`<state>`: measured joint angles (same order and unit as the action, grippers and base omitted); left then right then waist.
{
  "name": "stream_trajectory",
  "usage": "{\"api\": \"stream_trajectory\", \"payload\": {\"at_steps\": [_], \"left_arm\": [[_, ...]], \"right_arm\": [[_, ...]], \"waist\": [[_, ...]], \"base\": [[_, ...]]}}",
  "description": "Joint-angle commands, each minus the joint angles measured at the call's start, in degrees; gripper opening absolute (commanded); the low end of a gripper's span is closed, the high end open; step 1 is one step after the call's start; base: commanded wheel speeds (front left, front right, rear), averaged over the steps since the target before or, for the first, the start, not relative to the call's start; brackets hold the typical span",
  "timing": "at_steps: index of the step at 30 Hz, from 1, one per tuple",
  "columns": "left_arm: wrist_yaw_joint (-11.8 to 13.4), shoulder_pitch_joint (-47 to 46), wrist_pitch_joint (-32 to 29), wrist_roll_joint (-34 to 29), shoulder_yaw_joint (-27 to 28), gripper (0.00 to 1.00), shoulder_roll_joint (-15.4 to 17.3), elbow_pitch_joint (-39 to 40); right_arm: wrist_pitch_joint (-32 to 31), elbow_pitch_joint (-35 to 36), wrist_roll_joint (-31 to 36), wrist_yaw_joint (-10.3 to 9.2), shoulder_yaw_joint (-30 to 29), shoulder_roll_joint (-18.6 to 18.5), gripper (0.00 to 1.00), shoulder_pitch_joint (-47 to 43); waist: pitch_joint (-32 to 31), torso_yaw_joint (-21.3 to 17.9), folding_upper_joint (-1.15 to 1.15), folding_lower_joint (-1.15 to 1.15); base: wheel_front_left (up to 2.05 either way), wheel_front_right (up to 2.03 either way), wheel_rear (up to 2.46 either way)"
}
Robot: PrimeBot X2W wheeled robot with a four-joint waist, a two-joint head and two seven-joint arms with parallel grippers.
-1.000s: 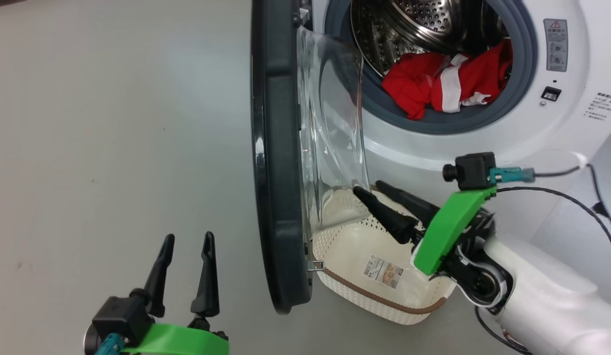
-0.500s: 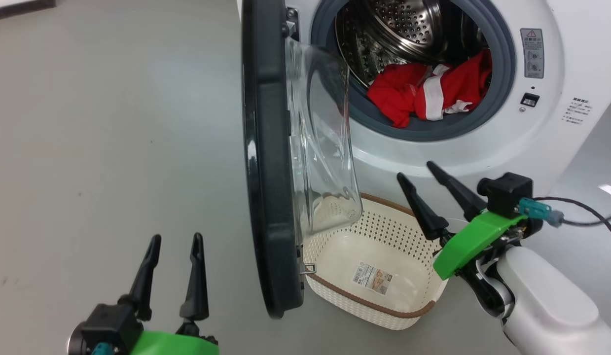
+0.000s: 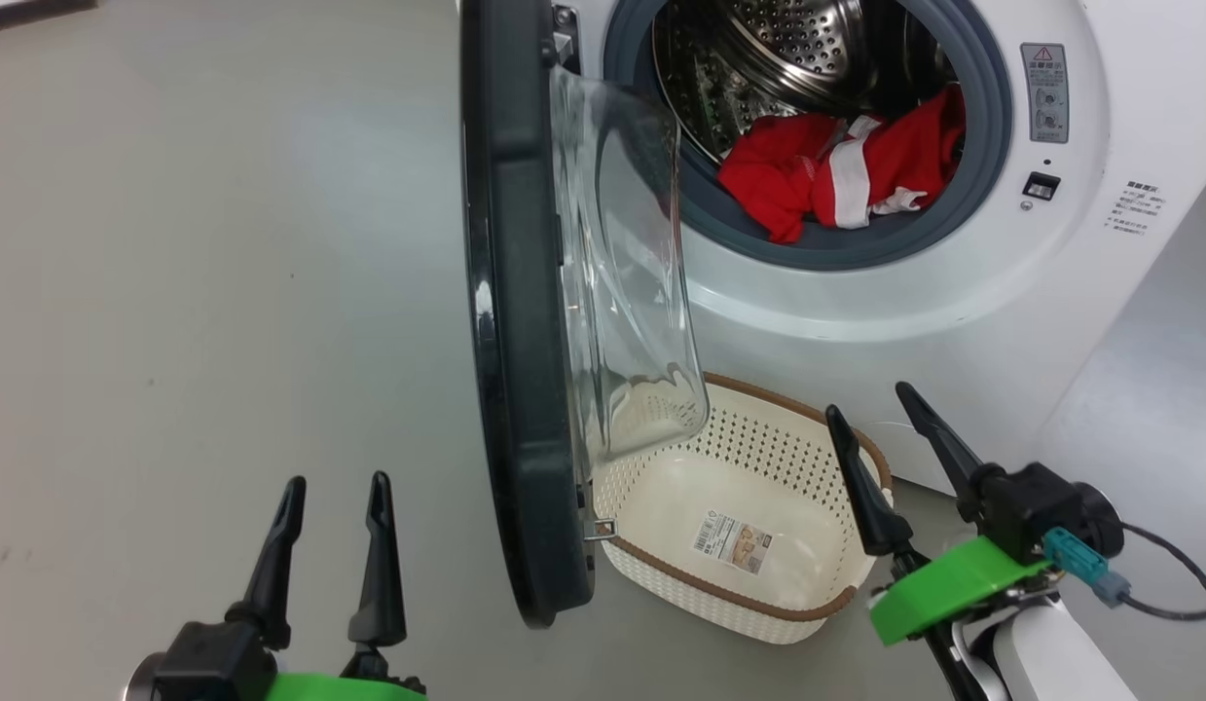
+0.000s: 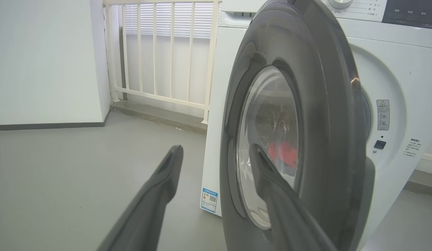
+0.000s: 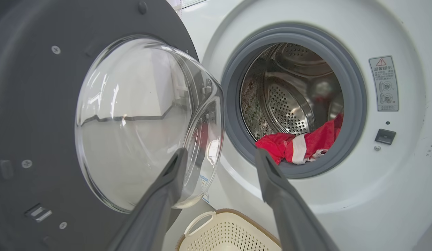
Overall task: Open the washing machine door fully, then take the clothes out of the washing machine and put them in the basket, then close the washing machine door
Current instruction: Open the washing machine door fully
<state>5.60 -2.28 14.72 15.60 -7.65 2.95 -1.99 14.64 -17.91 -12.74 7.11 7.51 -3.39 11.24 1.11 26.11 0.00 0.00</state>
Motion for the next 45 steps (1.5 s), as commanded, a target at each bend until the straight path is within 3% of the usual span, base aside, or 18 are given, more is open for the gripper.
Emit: {"api": "stream_trajectory", "payload": {"at_steps": [1, 17, 40, 41, 42, 45], "left_arm": [[0.1, -0.7, 0.3, -0.6, 2.1, 1.0, 0.4, 1.5], [-0.3, 0.3, 0.3, -1.5, 2.6, 1.0, 0.0, 0.9], [0.5, 0.8, 0.3, -1.8, 1.8, 1.0, -0.1, 0.3], [0.4, 0.8, 0.3, -2.0, 1.7, 0.16, -0.1, 0.1], [0.4, 0.9, 0.3, -2.1, 1.6, 0.0, -0.1, 0.0], [0.2, 0.3, 0.3, -2.2, 1.5, 0.0, -0.1, 0.8]], "right_arm": [[0.4, 2.1, 0.7, 0.37, 0.4, 0.3, 1.0, -0.1], [0.4, 4.1, -3.0, 0.37, 0.9, 0.5, 1.0, -4.2], [0.4, 4.1, -3.3, 0.37, 1.0, 0.5, 1.0, -4.4], [0.4, 4.1, -3.3, 0.37, 1.0, 0.5, 1.0, -4.4], [0.4, 4.1, -3.4, 0.37, 1.0, 0.5, 1.0, -4.4], [0.4, 4.0, -3.5, 0.37, 1.0, 0.5, 1.0, -4.4]], "waist": [[0.0, -0.1, 0.0, 0.0], [0.0, -0.4, 0.0, 0.0], [-0.1, -0.4, 0.0, 0.0], [-0.1, -0.4, 0.0, 0.0], [-0.1, -0.4, 0.0, 0.0], [-0.1, -0.3, 0.0, 0.0]], "base": [[0.0, 0.0, 0.0], [0.0, 0.0, 0.0], [0.0, 0.0, 0.0], [0.0, 0.0, 0.0], [0.0, 0.0, 0.0], [0.0, 0.0, 0.0]]}}
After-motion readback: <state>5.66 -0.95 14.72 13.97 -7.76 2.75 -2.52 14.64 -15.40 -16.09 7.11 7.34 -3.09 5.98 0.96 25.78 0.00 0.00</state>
